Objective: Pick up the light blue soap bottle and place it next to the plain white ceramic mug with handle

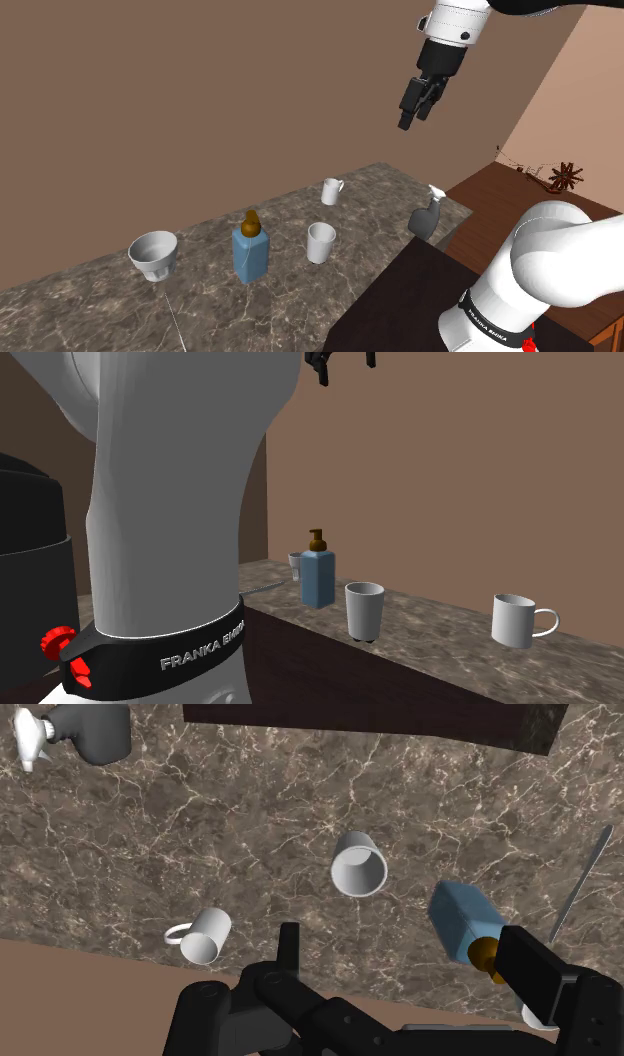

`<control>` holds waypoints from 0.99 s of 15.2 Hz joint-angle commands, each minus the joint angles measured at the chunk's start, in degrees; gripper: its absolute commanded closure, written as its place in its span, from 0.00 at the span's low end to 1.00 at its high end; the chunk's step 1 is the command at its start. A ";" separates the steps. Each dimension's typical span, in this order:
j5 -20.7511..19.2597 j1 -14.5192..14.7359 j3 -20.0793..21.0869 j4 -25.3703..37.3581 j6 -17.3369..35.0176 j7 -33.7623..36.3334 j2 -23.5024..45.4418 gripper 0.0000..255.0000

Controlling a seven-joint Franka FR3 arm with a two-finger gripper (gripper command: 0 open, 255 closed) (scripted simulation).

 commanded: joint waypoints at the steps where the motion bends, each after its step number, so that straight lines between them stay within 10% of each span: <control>1: 0.00 0.00 0.00 0.00 0.00 0.00 0.00 0.00; 15: 3.84 2.32 8.50 -1.20 21.16 8.67 21.61 0.00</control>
